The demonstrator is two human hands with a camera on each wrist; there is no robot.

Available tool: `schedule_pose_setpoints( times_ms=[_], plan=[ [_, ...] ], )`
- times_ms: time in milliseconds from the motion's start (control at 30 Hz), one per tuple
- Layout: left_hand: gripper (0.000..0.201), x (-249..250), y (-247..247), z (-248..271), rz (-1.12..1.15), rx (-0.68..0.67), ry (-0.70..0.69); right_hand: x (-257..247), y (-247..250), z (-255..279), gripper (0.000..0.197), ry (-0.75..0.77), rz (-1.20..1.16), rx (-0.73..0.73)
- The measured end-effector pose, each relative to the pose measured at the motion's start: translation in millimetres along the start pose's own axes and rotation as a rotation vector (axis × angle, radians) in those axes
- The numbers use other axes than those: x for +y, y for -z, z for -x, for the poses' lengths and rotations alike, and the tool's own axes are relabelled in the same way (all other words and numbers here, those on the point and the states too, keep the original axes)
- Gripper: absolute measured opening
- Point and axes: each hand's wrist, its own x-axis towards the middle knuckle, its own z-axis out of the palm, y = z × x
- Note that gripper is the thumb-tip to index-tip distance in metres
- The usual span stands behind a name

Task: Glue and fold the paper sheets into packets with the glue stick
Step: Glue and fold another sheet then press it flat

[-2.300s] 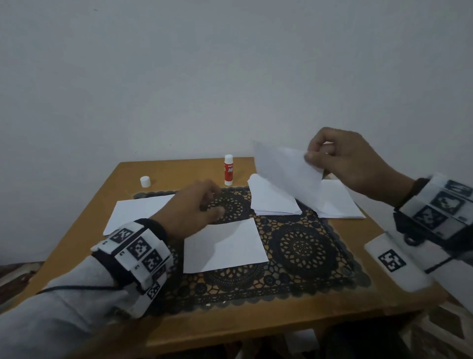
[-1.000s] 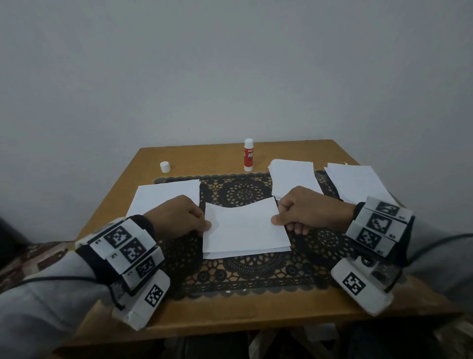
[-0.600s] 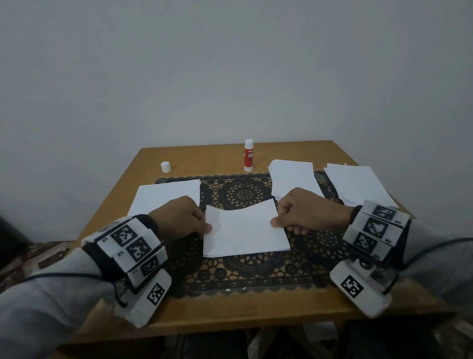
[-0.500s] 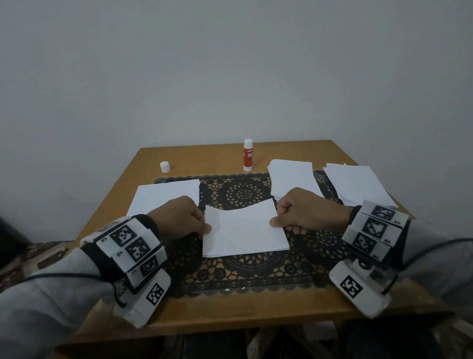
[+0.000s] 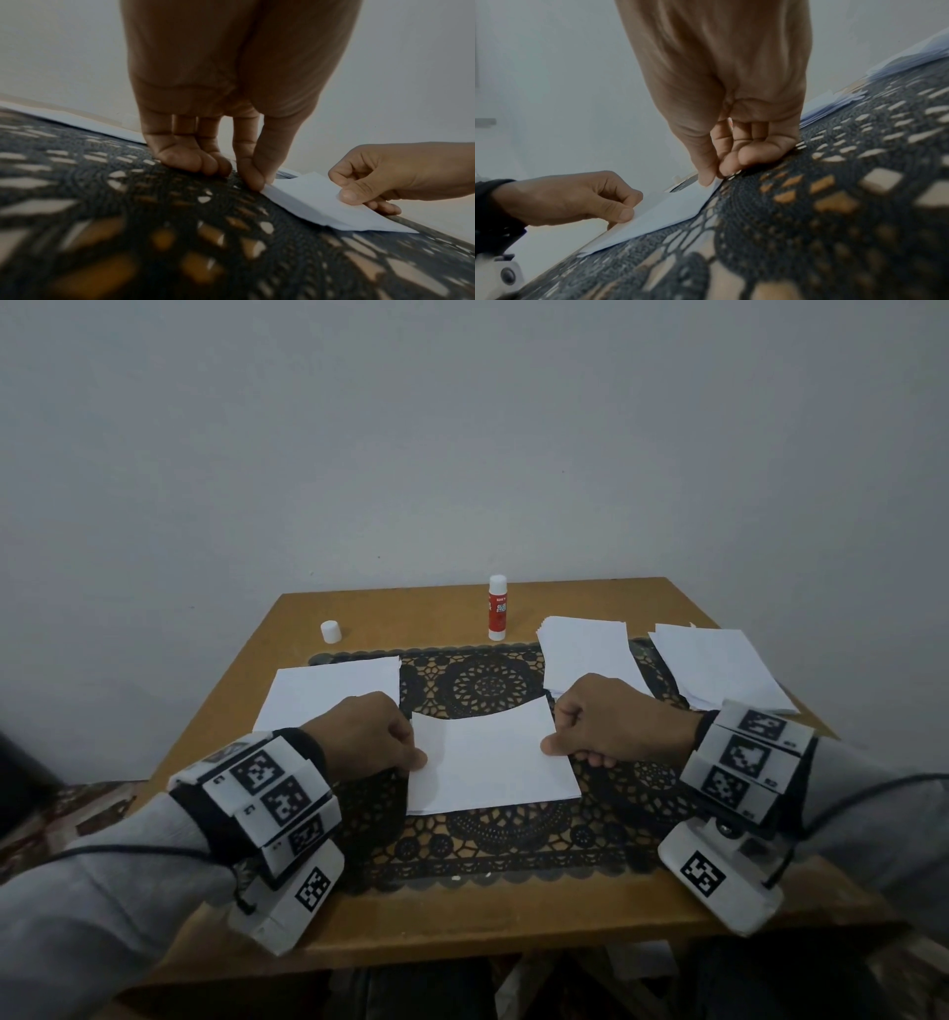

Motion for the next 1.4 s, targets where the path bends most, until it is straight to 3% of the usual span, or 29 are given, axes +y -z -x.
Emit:
schedule_pose_setpoints(
  times_ms=[333, 467, 500, 533, 600, 667, 733, 900, 1067, 1233, 1400],
  plan=[
    [0.022, 6.4, -4.5, 0.4, -0.131, 0.083, 0.011, -10.0, -2.0, 0.1, 0.033, -0.004, 0.204, 0.04],
    [0.063, 8.5, -10.5, 8.5, -0.27, 0.105, -0.117, -24.2, -7.6, 11.1, 0.022, 0.077, 0.407, 0.119],
    [0.066, 9.1, -11.9, 9.6, -0.351, 0.086, -0.154, -31.4, -10.7, 17.6, 0.027, 0.13, 0.47, 0.123],
    [0.066, 9.0, -13.3, 9.2, -0.428, 0.045, -0.177, -39.5, -13.9, 25.4, 0.037, 0.196, 0.527, 0.094],
    [0.065, 7.7, -14.6, 6.7, -0.495, -0.075, -0.171, -54.9, -22.3, 41.5, 0.064, 0.288, 0.614, -0.116],
    [0.066, 5.6, -14.7, 3.0, -0.508, -0.148, -0.161, -61.6, -32.4, 52.0, 0.086, 0.299, 0.667, -0.38],
    [0.066, 4.5, -15.0, 1.3, -0.526, -0.162, -0.172, -59.3, -33.4, 51.0, 0.093, 0.262, 0.662, -0.474],
    [0.066, 5.1, -16.4, 1.4, -0.537, -0.166, -0.177, -48.9, -19.5, 25.9, 0.095, 0.115, 0.639, -0.422],
    [0.066, 7.5, -14.9, 2.6, -0.539, -0.18, -0.17, -53.1, -25.7, 37.7, 0.098, 0.163, 0.674, -0.515],
    [0.066, 10.8, -13.7, 4.8, -0.561, -0.182, -0.164, -46.6, -10.4, 23.9, 0.097, 0.067, 0.648, -0.438],
    [0.067, 18.1, -14.2, 6.8, -0.614, -0.206, -0.152, -48.7, -19.1, 33.1, 0.088, 0.159, 0.675, -0.508]
  ],
)
